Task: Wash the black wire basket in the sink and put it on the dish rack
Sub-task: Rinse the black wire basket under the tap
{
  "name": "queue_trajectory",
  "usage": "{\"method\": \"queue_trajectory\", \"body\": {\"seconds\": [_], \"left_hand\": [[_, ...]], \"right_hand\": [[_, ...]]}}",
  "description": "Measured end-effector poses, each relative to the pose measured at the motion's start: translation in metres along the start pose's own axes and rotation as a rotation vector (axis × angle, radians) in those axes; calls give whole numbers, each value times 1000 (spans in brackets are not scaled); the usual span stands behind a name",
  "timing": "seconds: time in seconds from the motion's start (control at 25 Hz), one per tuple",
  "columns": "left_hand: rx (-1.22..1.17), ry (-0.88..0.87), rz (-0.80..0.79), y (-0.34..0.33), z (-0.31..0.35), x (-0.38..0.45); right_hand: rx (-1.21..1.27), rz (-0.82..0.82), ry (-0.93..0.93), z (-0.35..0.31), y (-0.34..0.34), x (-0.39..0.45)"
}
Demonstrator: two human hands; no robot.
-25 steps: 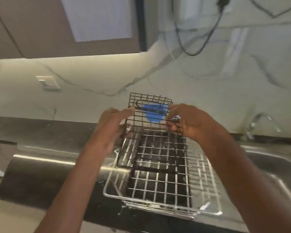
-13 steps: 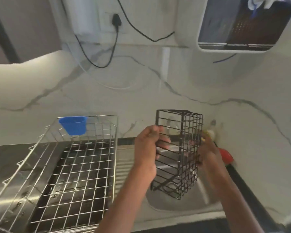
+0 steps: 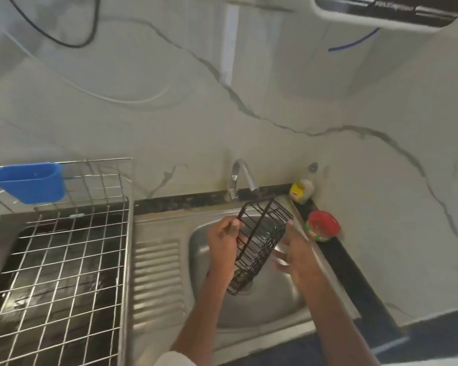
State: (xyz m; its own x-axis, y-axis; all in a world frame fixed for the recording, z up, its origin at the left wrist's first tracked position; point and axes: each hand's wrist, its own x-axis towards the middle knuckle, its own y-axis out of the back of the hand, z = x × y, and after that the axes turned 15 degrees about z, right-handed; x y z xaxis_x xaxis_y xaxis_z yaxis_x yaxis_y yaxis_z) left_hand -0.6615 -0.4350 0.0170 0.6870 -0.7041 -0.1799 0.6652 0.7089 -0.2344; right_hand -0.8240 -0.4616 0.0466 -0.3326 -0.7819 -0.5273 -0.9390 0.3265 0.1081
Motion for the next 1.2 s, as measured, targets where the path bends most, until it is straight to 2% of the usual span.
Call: {"method": "queue_trajectory", "body": {"seconds": [0.12, 0.24, 0.36, 0.52, 0.6, 0.72, 0.84, 0.92, 0.96, 1.04, 1.08, 1.2], "left_hand": [[57, -20, -115, -6, -22, 18], [117, -4, -162, -7, -47, 35], [206, 65, -110, -13, -66, 43], [536, 182, 27, -23, -84, 90], [664, 115, 86, -43, -78, 115], [933, -70, 5, -89, -57, 150], [1108, -158, -35, -119, -51, 179], [1081, -109, -3, -116, -68, 193], [971, 4, 49, -109, -79, 197], [630, 338, 183, -95, -87, 193], [503, 421, 220, -90, -88, 188], [514, 316, 182, -69, -83, 157]], "right_hand": [[-8, -141, -112, -14, -5, 30], [30, -148, -289, -12, -6, 67], [17, -193, -327, -6, -7, 103], [-204, -188, -304, -8, -17, 133], [-279, -120, -260, 0, -25, 148], [-303, -74, -204, 10, -35, 159], [-255, -60, -244, 11, -42, 166], [-255, -38, -259, 10, -45, 169], [-254, -34, -277, 13, -46, 172], [-238, -21, -306, 17, -47, 172], [-225, -12, -307, 18, -47, 169], [-169, -18, -281, 26, -50, 163]]}}
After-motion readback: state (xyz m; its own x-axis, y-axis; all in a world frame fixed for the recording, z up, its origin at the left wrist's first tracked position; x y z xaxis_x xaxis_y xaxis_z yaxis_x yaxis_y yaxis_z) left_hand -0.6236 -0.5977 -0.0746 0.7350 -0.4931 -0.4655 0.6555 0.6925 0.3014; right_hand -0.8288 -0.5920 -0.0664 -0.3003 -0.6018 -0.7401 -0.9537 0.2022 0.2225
